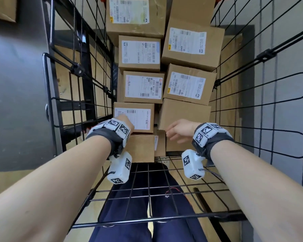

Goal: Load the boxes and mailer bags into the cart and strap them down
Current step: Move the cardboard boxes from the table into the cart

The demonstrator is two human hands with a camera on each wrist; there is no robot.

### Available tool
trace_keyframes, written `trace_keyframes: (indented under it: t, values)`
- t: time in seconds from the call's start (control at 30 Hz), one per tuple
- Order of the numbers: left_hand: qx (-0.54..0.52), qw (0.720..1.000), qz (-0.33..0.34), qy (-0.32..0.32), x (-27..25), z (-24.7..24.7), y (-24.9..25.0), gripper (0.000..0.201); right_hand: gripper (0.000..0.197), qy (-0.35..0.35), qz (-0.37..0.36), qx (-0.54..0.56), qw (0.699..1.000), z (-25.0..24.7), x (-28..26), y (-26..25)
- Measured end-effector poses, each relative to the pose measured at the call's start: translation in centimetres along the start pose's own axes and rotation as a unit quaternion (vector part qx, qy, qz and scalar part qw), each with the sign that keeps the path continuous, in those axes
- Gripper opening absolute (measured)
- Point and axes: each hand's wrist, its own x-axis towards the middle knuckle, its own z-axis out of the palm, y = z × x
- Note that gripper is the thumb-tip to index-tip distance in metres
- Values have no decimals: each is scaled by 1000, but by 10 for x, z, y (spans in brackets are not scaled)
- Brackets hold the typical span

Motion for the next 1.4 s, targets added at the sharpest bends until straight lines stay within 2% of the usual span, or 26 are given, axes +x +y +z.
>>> trace_keyframes:
  t: [0.07, 0.13, 0.23, 0.27, 0.3, 0.37, 0.43, 0.5, 0.63, 0.73, 0.83, 0.9, 0.97, 1.07, 1.13, 1.2, 1.3, 1.4]
  values:
    - [-48, 998, 46, 18, -7, -7, 15, 17, 26, 87, -11, 66, 994, -19, -14, 6]
    - [-117, 989, 88, 32, -15, -12, 34, 33, 28, 176, -18, 74, 981, -38, -22, 17]
    - [-200, 972, 124, 7, -7, -3, 55, 39, 48, 305, -20, 21, 952, -61, -22, 33]
    - [-210, 969, 128, -4, -6, 2, 60, 43, 55, 329, -15, 20, 944, -66, -21, 37]
    - [-213, 969, 127, -15, -3, 6, 65, 49, 60, 331, -2, 26, 943, -68, -17, 41]
    - [-212, 968, 126, -35, 2, 18, 70, 59, 66, 274, 35, 49, 960, -68, -10, 45]
    - [-225, 964, 125, -66, 6, 29, 72, 60, 68, 225, 49, 92, 969, -64, -2, 46]
    - [-243, 959, 130, -73, 8, 33, 73, 56, 69, 236, 27, 124, 963, -65, 8, 45]
    - [-245, 962, 115, -29, 11, 28, 69, 51, 70, 243, -5, 130, 961, -70, 13, 34]
    - [-220, 970, 103, 7, 15, 13, 68, 40, 60, 238, -8, 167, 957, -74, 12, 28]
    - [-215, 966, 125, 65, 20, -5, 69, 32, 46, 323, -12, 190, 927, -80, 17, 26]
    - [-156, 964, 187, 107, 22, -14, 69, 33, 57, 374, -12, 203, 905, -88, 20, 20]
    - [-44, 951, 277, 129, 26, -14, 66, 41, 69, 382, -36, 189, 904, -98, 28, 15]
    - [158, 913, 372, 63, 32, 2, 63, 67, 74, 370, -60, 150, 915, -111, 40, 5]
    - [268, 879, 393, 41, 37, 16, 64, 84, 70, 357, -69, 144, 920, -116, 46, 0]
    - [331, 858, 389, 53, 39, 28, 66, 94, 69, 350, -82, 139, 923, -121, 51, -5]
    - [356, 854, 374, 65, 41, 39, 67, 98, 71, 333, -88, 141, 928, -126, 55, -7]
    - [343, 861, 369, 69, 39, 44, 73, 91, 70, 313, -103, 149, 932, -131, 53, -6]
